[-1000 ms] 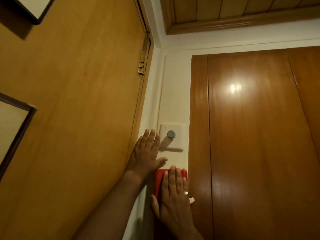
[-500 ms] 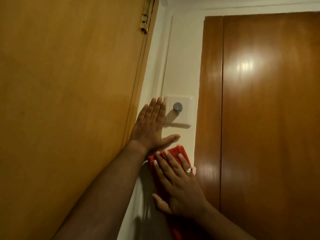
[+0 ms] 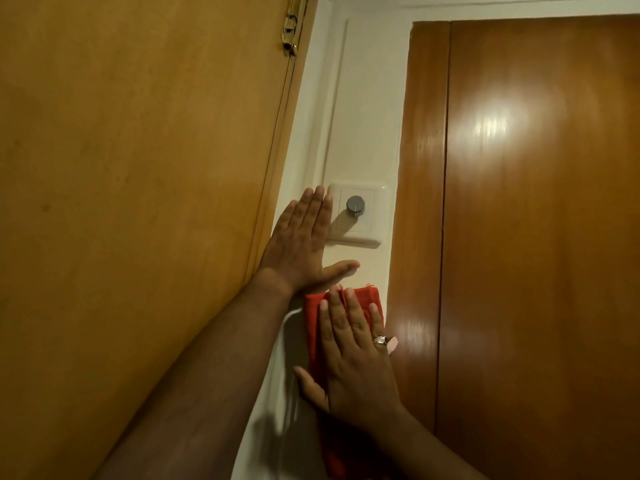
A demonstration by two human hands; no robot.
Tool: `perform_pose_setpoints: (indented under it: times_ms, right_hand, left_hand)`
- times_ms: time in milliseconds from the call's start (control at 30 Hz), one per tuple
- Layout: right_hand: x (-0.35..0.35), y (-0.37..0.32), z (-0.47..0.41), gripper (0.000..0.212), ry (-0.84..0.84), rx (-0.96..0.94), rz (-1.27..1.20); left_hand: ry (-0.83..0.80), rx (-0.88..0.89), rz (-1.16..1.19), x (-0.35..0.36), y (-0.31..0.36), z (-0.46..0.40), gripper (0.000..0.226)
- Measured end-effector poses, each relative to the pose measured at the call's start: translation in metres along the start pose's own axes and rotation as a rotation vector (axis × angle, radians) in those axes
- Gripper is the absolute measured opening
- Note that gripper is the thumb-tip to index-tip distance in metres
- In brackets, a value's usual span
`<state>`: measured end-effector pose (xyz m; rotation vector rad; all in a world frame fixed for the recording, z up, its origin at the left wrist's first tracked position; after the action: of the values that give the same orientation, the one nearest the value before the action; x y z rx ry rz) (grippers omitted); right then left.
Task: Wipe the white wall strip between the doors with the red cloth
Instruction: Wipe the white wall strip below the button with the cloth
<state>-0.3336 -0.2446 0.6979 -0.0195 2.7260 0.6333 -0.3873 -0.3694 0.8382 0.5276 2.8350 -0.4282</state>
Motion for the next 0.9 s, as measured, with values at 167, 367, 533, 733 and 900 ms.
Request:
perform_pose_setpoints:
  times_ms: [167, 367, 533, 733, 900]
  right_hand:
    - [-0.005, 0.005, -0.001, 0.090, -0.028, -0.012, 0.028]
    - [-0.009, -0.010, -0.009, 0.082, 0.030, 0.229, -0.056]
    - [-0.004, 0.008, 0.001, 0.081, -0.027, -0.120, 0.015]
    - [-0.006, 0.019, 0.001, 0.077, 0.007, -0.172, 0.029]
    - [-0.008, 0.001, -0.001, 0.080, 0.063, 0.254, -0.095]
  left_hand:
    - [0.002, -0.007, 0.027, -0.001, 0.002, 0.002, 0.114]
    - [0.002, -0.006, 0.003, 0.001, 0.000, 0.001, 0.116]
    - [0.010, -0.012, 0.020, 0.001, 0.003, 0.001, 0.112]
    - [0.013, -0.026, 0.013, 0.000, 0.003, 0.005, 0.112]
    - [-0.013, -0.021, 0.000, -0.002, 0.002, 0.004, 0.117]
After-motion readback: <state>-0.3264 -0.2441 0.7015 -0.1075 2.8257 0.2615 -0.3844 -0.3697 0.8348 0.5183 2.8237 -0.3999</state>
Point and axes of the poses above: each hand's wrist, its own z-axis away from the middle knuckle, its own x-axis out of the palm, y = z × x, the point moved 2 cm from there along -z, towards the middle knuckle
